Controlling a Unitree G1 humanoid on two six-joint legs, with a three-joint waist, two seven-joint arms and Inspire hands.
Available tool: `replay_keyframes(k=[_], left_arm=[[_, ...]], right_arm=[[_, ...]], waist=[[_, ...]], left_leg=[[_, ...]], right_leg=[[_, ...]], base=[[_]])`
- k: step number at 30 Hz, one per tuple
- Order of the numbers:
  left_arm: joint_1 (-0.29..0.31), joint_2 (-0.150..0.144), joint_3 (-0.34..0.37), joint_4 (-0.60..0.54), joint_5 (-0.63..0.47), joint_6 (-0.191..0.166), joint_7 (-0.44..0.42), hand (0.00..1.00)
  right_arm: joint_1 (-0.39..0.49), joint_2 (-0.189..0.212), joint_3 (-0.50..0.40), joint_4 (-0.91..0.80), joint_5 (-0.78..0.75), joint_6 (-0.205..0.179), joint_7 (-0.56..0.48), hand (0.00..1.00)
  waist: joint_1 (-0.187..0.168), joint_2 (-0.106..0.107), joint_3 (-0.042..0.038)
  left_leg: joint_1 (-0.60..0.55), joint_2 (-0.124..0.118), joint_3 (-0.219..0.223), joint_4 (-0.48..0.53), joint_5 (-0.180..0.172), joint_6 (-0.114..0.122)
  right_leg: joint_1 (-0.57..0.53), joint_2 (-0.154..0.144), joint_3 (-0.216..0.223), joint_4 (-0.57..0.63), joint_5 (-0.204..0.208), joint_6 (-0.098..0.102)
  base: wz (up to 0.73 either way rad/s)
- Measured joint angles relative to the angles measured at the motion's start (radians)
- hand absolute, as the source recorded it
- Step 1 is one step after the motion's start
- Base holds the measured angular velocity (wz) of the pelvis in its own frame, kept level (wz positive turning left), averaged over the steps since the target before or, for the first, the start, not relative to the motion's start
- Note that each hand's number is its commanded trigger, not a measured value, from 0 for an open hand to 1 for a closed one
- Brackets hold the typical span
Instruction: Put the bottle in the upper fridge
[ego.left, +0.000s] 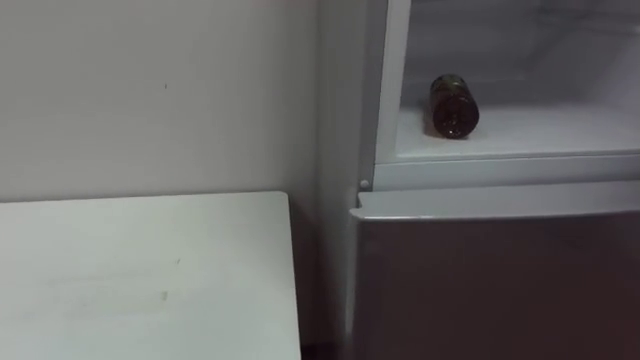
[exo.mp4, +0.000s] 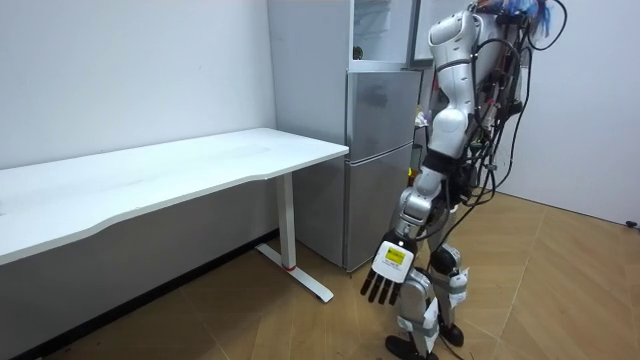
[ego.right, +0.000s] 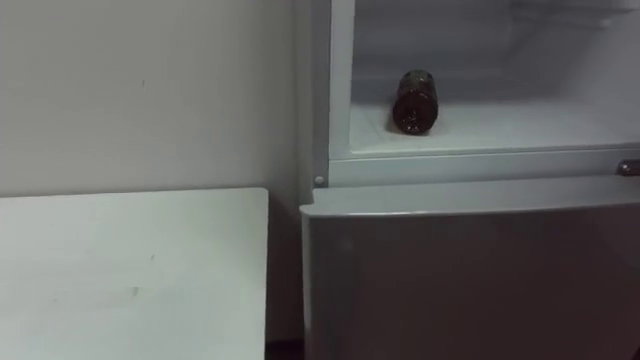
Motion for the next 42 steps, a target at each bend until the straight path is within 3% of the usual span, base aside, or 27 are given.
replay_keyframes(k=[7, 13, 19, 23, 32, 38, 42], left_arm=[[0.0, 0.017, 0.003, 0.005, 0.001, 0.0, 0.015, 0.0], [0.001, 0.017, 0.003, 0.004, 0.002, -0.001, 0.014, 0.0], [0.001, 0.017, 0.003, 0.008, 0.002, -0.001, 0.015, 0.0], [-0.009, 0.02, 0.003, 0.024, 0.001, -0.011, 0.014, 0.0], [-0.043, 0.018, 0.023, 0.109, 0.002, -0.042, 0.004, 0.0], [-0.055, 0.015, 0.039, 0.163, 0.002, -0.06, 0.003, 0.0], [-0.056, 0.015, 0.039, 0.169, 0.002, -0.075, 0.001, 0.0]], right_arm=[[-0.006, -0.001, -0.077, -0.005, -0.152, -0.017, -0.257, 0.0], [-0.031, -0.015, -0.124, -0.096, -0.309, -0.038, -0.4, 0.0], [-0.032, -0.033, -0.131, -0.183, -0.477, -0.046, -0.455, 0.0], [-0.03, -0.033, -0.13, -0.196, -0.502, -0.043, -0.489, 0.0], [-0.035, -0.033, -0.101, -0.219, -0.577, -0.011, -0.54, 0.0], [-0.031, -0.032, -0.054, -0.219, -0.605, -0.011, -0.54, 0.0], [-0.026, -0.019, -0.034, -0.22, -0.62, -0.013, -0.54, 0.0]], waist=[[-0.004, 0.002, 0.0001], [-0.007, -0.001, -0.0006], [-0.023, -0.005, -0.0013], [-0.022, -0.005, -0.0013], [0.005, -0.006, -0.0001], [0.019, -0.007, 0.0008], [0.025, -0.014, 0.0054]], left_leg=[[0.008, -0.004, 0.0, -0.01, 0.0, 0.0], [0.016, -0.01, -0.002, -0.022, 0.0, 0.001], [0.015, -0.01, -0.004, -0.025, 0.0, 0.0], [0.006, -0.01, -0.001, -0.024, 0.0, 0.0], [0.026, -0.014, 0.016, -0.033, -0.001, -0.001], [0.038, -0.012, 0.03, -0.032, -0.002, -0.001], [0.038, -0.012, 0.032, -0.028, -0.002, -0.001]], right_leg=[[0.001, -0.001, 0.003, 0.001, -0.004, 0.003], [-0.002, -0.004, 0.009, 0.002, -0.013, 0.007], [-0.004, -0.005, -0.003, 0.002, -0.013, 0.007], [-0.016, -0.005, -0.002, 0.005, -0.013, 0.007], [-0.03, -0.013, -0.002, 0.054, -0.036, 0.009], [-0.031, -0.013, 0.015, 0.056, -0.039, 0.01], [-0.032, -0.011, 0.024, 0.06, -0.039, 0.011]], base=[[0.0], [-0.01], [0.02], [0.0], [-0.07], [-0.1], [-0.04]])
